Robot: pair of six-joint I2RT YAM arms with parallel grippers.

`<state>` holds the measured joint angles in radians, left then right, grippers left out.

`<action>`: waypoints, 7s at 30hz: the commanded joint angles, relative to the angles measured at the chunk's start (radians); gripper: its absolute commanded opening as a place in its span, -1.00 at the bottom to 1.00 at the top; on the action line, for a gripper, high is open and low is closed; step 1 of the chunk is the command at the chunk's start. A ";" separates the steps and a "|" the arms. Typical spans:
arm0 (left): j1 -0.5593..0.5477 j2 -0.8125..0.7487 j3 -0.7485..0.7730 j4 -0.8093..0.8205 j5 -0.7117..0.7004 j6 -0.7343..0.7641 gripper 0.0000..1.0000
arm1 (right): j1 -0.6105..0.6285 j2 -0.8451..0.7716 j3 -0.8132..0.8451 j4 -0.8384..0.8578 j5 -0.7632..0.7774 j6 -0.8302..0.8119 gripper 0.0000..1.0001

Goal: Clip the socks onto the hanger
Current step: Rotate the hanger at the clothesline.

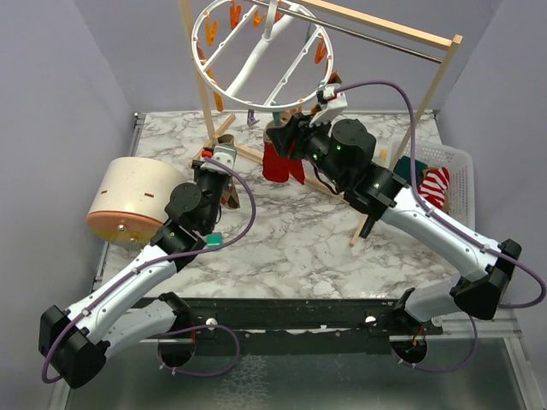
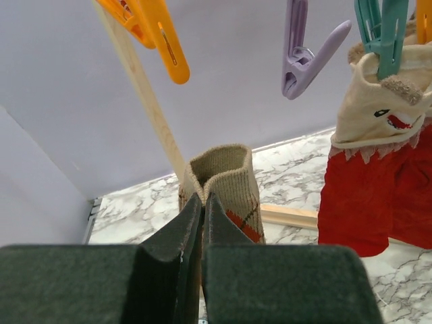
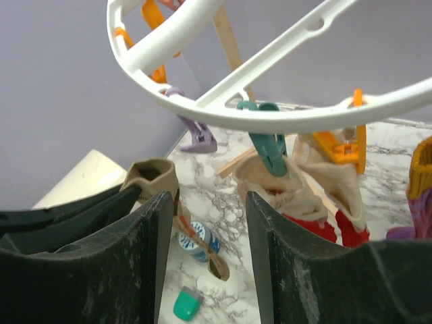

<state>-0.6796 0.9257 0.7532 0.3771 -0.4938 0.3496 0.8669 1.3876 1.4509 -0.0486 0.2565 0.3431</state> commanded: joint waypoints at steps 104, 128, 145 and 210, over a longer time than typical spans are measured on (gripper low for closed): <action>0.077 0.210 0.376 -0.027 0.378 0.089 -1.00 | -0.253 0.052 -0.112 0.312 -0.445 0.942 0.16; 0.077 -0.102 0.192 -0.177 0.275 0.100 -1.00 | -0.197 0.183 -0.093 0.494 -0.309 1.113 0.06; 0.077 -0.125 0.107 -0.168 0.255 0.091 -1.00 | -0.226 0.123 -0.170 0.474 -0.119 1.079 -0.50; 0.095 0.370 0.428 0.042 0.470 0.003 -1.00 | -0.307 -0.195 -0.257 0.149 -0.287 0.807 0.18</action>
<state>-0.5835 1.3304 1.1965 0.3817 -0.0845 0.3771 0.5610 1.2518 1.2171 0.1337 0.0303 1.1694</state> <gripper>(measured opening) 0.009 0.580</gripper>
